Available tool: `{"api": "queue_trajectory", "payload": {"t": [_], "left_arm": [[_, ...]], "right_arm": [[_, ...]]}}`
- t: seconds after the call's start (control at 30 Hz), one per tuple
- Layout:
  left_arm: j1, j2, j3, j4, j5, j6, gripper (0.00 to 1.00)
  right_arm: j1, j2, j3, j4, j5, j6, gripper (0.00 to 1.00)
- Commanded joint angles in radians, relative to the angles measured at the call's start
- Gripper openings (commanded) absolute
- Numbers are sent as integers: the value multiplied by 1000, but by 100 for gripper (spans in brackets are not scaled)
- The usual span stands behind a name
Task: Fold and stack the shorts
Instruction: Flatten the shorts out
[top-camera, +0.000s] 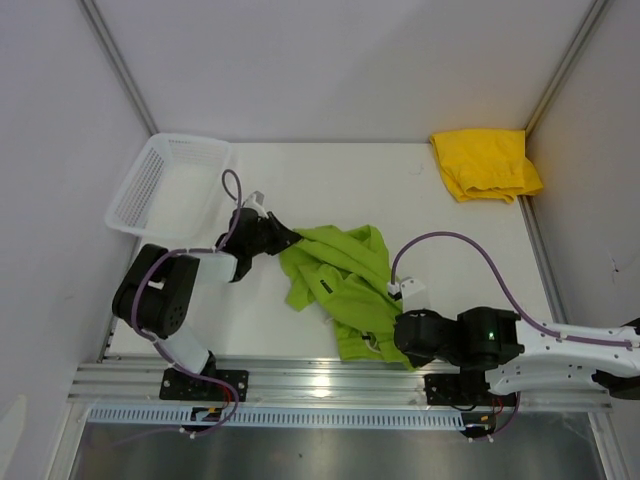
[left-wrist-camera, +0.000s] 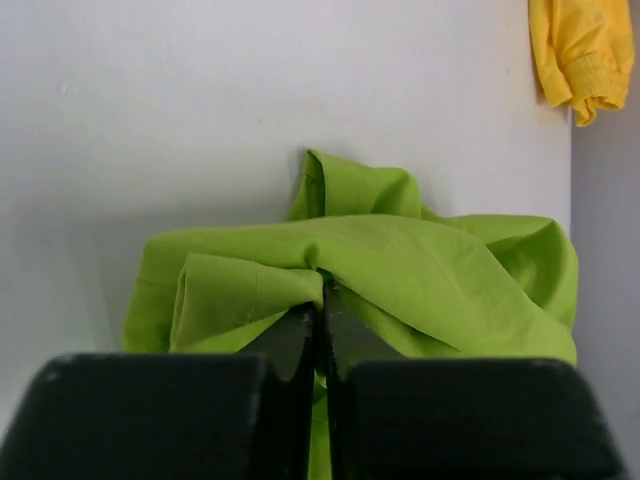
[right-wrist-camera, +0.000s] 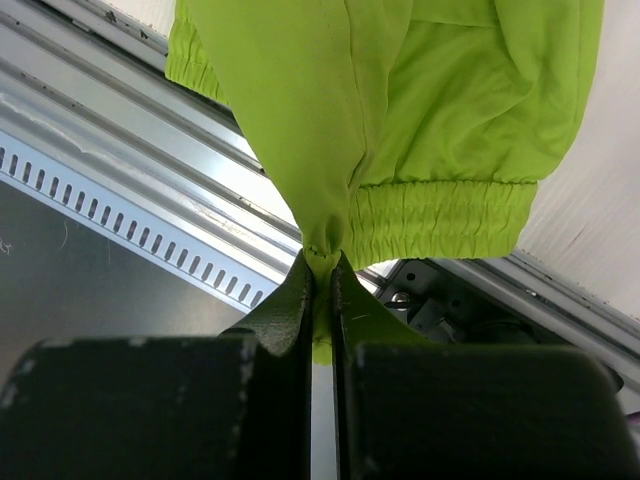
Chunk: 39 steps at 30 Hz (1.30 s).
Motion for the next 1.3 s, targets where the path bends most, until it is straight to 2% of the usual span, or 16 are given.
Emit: {"api": "queue_trajectory", "payload": {"t": [0.0, 0.1, 0.23, 0.3, 0.4, 0.43, 0.5, 0.6, 0.77, 0.93, 1.0, 1.1, 1.13, 1.2, 1.23, 1.27], "left_arm": [[-5, -8, 109, 23, -42, -1, 0], [0, -89, 224, -197, -141, 86, 0], [41, -178, 637, -590, -244, 202, 0], [86, -164, 820, -798, -233, 255, 0], [117, -119, 1112, -992, -256, 327, 0], [118, -102, 1224, -1116, -269, 344, 0], [118, -51, 1344, -1219, -310, 382, 0], [123, -48, 1293, -1267, -315, 399, 0], [129, -22, 1159, -1191, -197, 384, 0], [124, -2, 996, -1094, -121, 359, 0], [123, -17, 950, -1063, -121, 351, 1], [123, -97, 845, -1025, -115, 333, 14], [123, -127, 777, -981, -114, 327, 28], [120, -236, 667, -936, -112, 307, 39], [118, -273, 586, -887, -109, 301, 51], [118, -354, 544, -867, -108, 278, 55]], "right_arm": [[15, -14, -5, -20, 16, 31, 0], [32, -20, 4, -52, 44, 53, 0], [70, -19, 31, -71, 79, 76, 0], [98, 9, 47, -68, 98, 74, 0], [156, 96, 87, -58, 145, 61, 0], [177, 127, 111, -77, 174, 79, 0], [211, 226, 133, -161, 228, 117, 0], [240, 337, 149, -253, 291, 215, 0], [318, 405, 195, -296, 360, 310, 0], [348, 265, 260, -217, 383, 283, 0], [325, 152, 265, -218, 400, 303, 0], [195, 35, 294, -250, 379, 314, 0], [149, 21, 323, -267, 372, 323, 0], [-7, 17, 352, -313, 346, 312, 0], [-57, 23, 366, -322, 339, 294, 0], [-103, 33, 386, -336, 326, 268, 0]]}}
